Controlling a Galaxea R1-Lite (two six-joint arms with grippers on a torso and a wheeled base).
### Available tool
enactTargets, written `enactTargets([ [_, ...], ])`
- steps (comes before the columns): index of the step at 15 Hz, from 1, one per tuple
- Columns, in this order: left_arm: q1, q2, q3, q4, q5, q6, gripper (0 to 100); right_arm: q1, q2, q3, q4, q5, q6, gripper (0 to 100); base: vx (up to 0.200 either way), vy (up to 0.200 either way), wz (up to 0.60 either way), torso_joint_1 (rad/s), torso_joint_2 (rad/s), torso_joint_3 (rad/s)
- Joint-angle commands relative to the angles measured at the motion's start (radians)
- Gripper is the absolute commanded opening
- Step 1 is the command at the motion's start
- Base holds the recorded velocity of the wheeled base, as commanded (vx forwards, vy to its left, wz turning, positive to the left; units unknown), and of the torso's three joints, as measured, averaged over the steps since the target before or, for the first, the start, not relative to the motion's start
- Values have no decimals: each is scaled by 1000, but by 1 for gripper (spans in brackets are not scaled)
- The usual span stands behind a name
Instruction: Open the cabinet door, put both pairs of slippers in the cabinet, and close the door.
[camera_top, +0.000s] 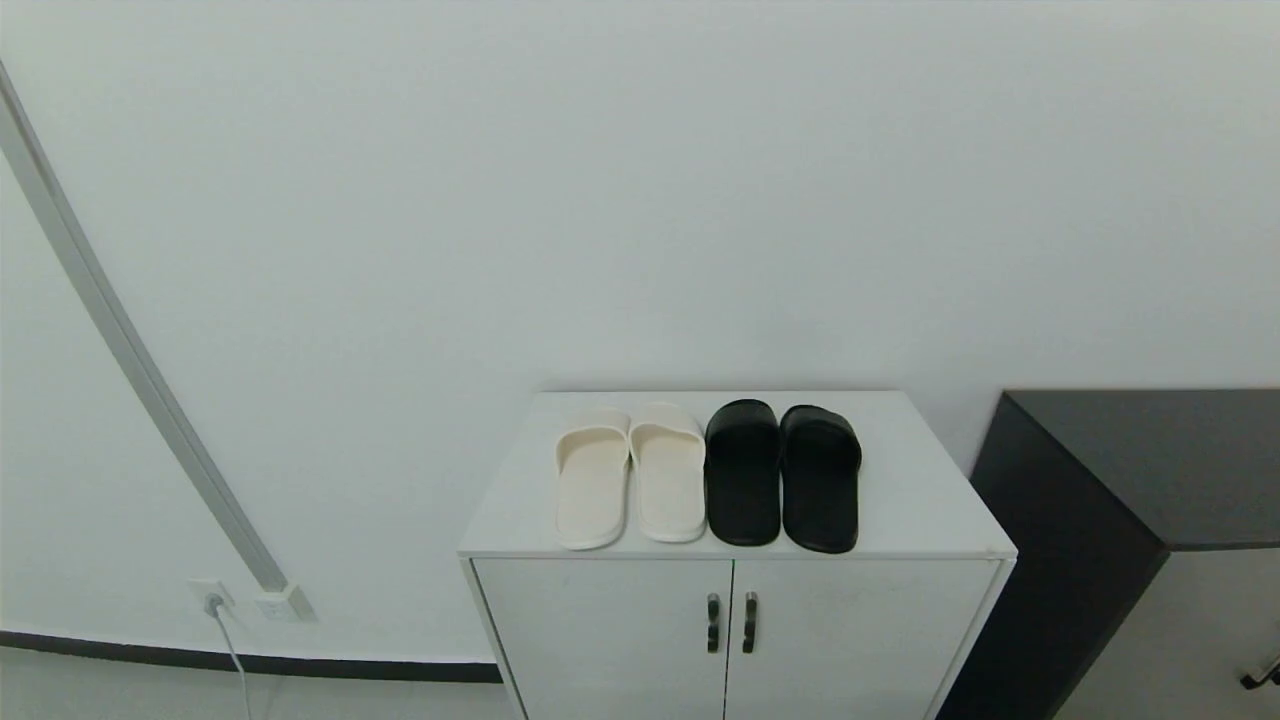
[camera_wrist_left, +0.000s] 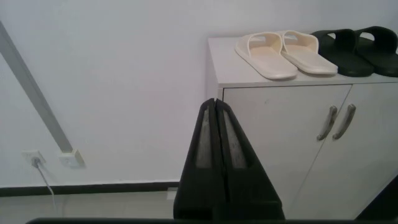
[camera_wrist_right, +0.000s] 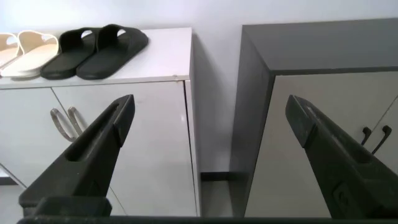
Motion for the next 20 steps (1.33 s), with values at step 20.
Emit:
enactTargets([
  [20,0,0,0,1,8,16,0,737,1593,-673,-475,-312,331,100,0,0,0,0,0,0],
])
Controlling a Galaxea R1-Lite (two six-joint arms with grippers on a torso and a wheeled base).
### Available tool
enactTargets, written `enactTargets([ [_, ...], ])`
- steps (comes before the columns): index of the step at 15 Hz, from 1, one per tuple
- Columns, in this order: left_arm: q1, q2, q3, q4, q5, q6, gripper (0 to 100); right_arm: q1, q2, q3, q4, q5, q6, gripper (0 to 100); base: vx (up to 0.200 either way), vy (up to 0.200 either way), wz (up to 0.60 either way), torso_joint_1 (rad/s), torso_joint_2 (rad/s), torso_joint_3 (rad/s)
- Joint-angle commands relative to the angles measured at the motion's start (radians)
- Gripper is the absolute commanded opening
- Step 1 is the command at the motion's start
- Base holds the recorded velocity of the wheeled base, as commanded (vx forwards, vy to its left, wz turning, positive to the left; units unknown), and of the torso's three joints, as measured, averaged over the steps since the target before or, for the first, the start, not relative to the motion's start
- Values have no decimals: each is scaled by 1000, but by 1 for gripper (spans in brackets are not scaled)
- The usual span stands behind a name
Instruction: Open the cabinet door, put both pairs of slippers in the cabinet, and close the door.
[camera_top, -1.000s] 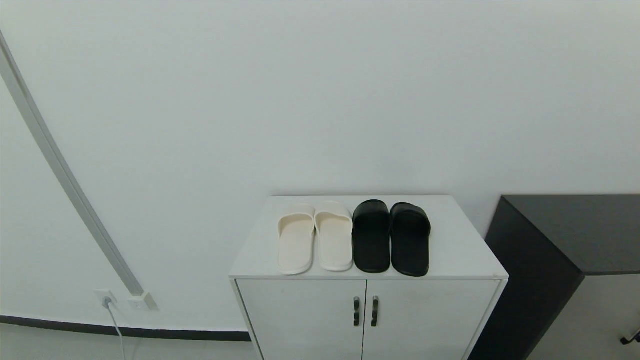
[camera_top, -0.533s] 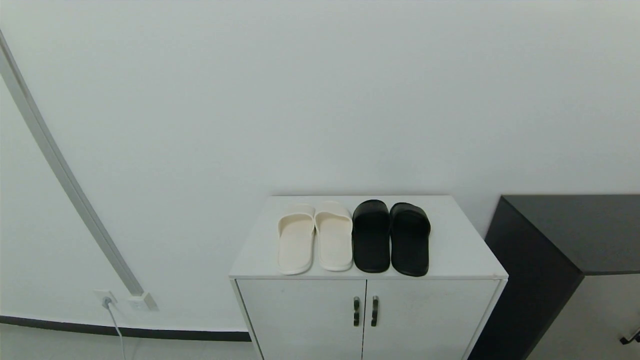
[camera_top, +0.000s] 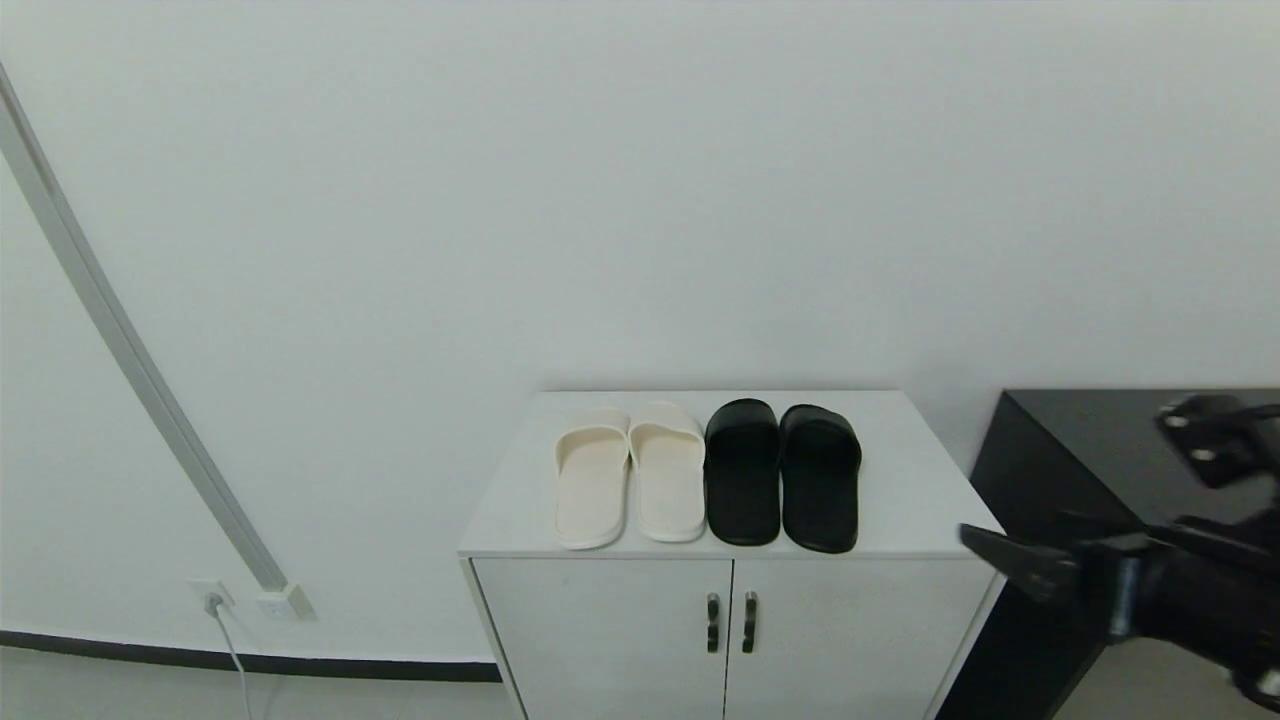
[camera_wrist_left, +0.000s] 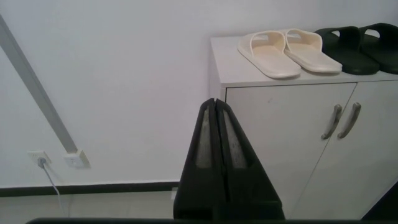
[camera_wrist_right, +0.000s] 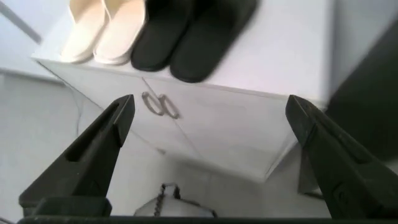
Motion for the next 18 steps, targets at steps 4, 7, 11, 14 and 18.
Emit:
enactTargets([
  [4,0,2,0,0,0,-13,0,159,526,-395,-44,-231,114,100,0,0,0,0,0,0],
  [7,0,0,0,0,2,-15,0,158,667,-531,-44,-320,114,100,0,0,0,0,0,0],
  [11,0,0,0,0,3,-19,0,121,830,-676,-45,-435,116,100,0,0,0,0,0,0],
  [14,0,0,0,0,5,-25,0,96,899,-740,-61,-442,114,100,0,0,0,0,0,0],
  [18,0,0,0,-2,3,-41,0,63,994,-832,-90,-444,108,100,0,0,0,0,0,0],
])
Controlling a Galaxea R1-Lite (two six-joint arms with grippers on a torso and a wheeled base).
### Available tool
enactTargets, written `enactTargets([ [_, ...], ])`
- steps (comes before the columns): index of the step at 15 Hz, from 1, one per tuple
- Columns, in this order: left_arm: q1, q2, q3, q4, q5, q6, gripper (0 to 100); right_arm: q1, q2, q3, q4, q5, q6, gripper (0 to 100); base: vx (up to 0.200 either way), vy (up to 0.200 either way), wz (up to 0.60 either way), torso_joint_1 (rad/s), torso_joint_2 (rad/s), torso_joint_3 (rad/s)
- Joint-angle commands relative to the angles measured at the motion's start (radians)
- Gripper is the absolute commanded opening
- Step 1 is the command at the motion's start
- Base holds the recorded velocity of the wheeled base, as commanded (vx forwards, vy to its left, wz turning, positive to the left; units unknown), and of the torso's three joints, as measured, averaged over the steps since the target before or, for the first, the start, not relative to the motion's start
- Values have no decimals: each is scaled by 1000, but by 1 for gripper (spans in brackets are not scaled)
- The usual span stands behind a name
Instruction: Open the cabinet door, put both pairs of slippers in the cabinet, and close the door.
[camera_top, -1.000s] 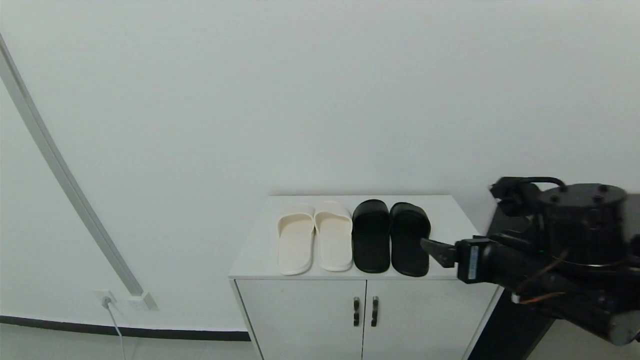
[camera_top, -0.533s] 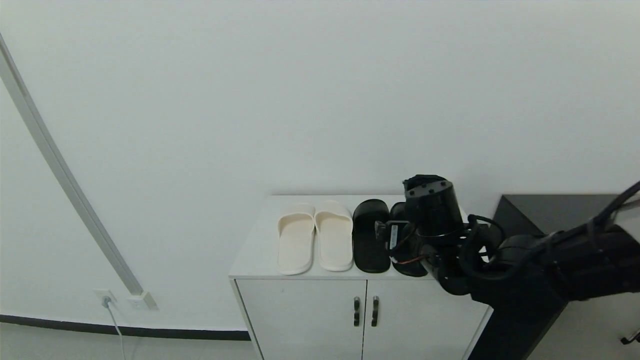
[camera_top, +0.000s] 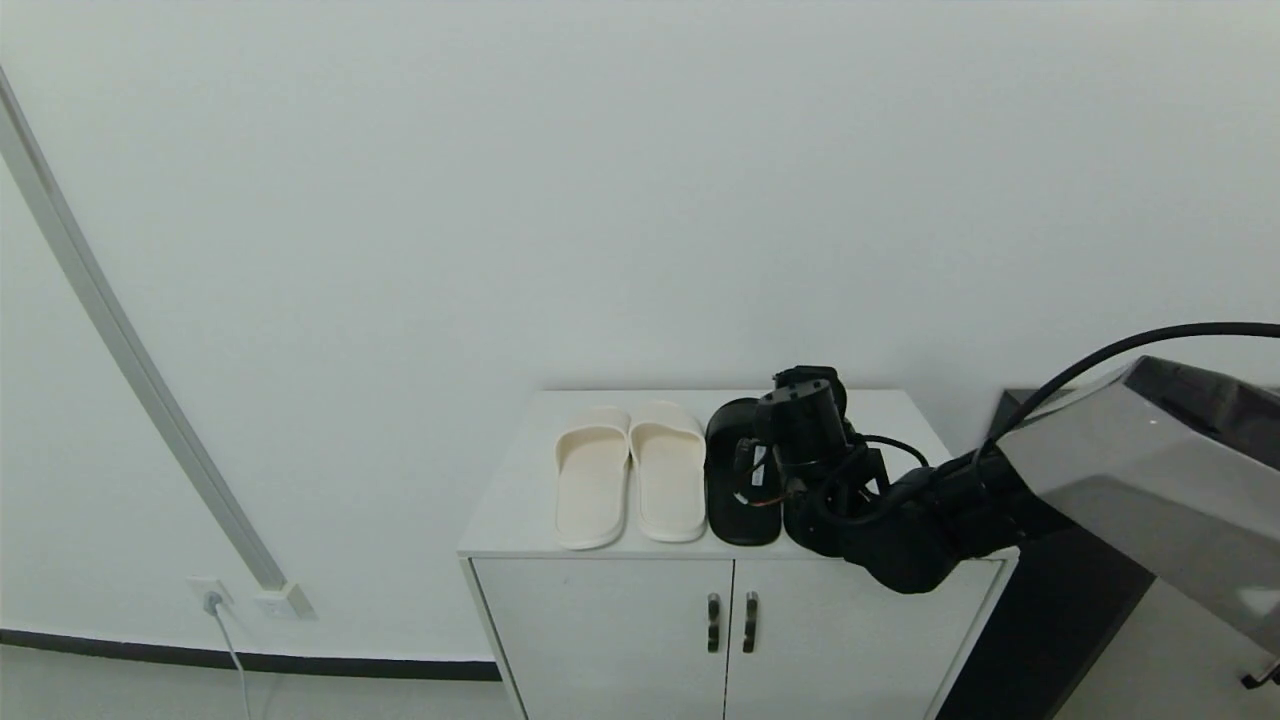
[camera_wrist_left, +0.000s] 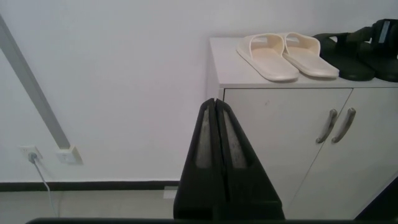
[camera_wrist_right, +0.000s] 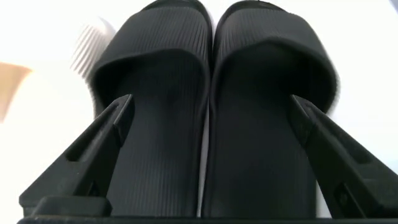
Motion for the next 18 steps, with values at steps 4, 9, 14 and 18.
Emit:
enactTargets([
  [4,0,0,0,0,-2,-1,0,-53,124,-146,-3,1,-15,100,0,0,0,0,0,0],
  [9,0,0,0,0,-2,-1,0,-59,170,-190,-3,1,-29,100,0,0,0,0,0,0],
  [14,0,0,0,0,-2,-1,0,-59,171,-198,-10,1,-49,0,0,0,0,0,0,0],
  [18,0,0,0,0,-2,-1,0,-59,162,-196,-10,1,-49,0,0,0,0,0,0,0],
])
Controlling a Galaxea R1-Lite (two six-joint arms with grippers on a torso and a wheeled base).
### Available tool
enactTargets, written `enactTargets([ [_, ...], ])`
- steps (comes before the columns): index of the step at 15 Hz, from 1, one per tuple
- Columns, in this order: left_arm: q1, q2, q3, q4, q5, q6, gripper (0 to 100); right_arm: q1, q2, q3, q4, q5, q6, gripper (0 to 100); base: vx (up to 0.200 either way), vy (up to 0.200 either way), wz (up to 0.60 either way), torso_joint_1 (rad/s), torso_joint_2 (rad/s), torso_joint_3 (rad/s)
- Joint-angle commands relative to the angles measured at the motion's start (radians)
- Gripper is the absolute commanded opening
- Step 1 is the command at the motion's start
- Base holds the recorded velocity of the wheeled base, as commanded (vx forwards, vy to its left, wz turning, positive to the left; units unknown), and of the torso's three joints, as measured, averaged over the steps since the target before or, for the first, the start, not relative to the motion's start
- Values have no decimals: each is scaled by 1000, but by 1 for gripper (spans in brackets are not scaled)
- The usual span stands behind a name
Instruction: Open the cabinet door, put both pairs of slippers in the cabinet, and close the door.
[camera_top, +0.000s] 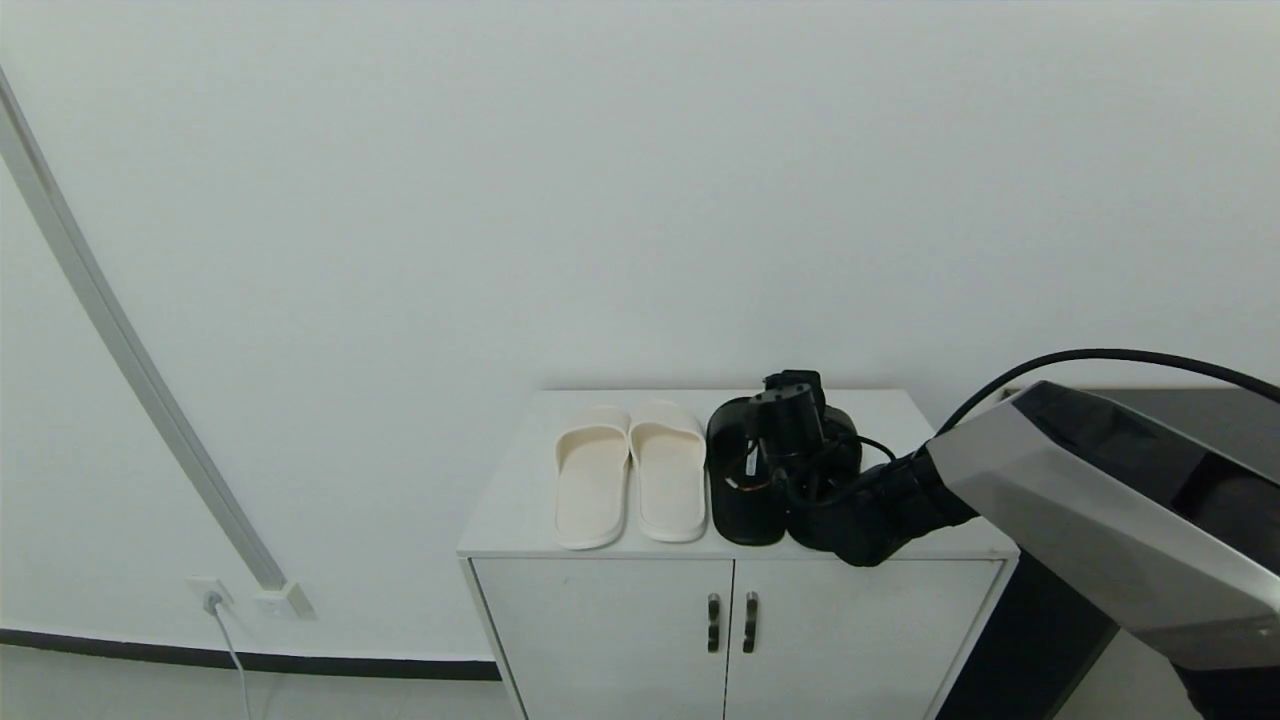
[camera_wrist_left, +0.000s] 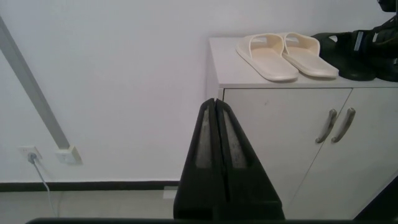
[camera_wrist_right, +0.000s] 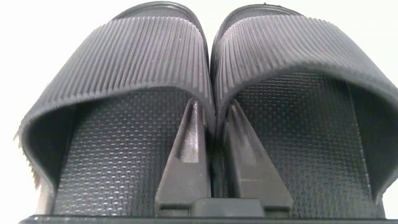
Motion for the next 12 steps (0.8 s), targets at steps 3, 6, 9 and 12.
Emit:
enactTargets([
  [3,0,0,0,0,-1,1,0,6,-93,57,-1,0,0,0,0,0,0,0,0,0],
  [6,0,0,0,0,-1,1,0,25,-297,238,-28,44,-50,0,0,0,0,0,0,0],
  [9,0,0,0,0,-1,1,0,58,-571,564,-148,224,-170,0,0,0,0,0,0,0],
  [12,0,0,0,0,-1,6,0,106,-821,850,-163,480,-225,0,0,0,0,0,0,0],
])
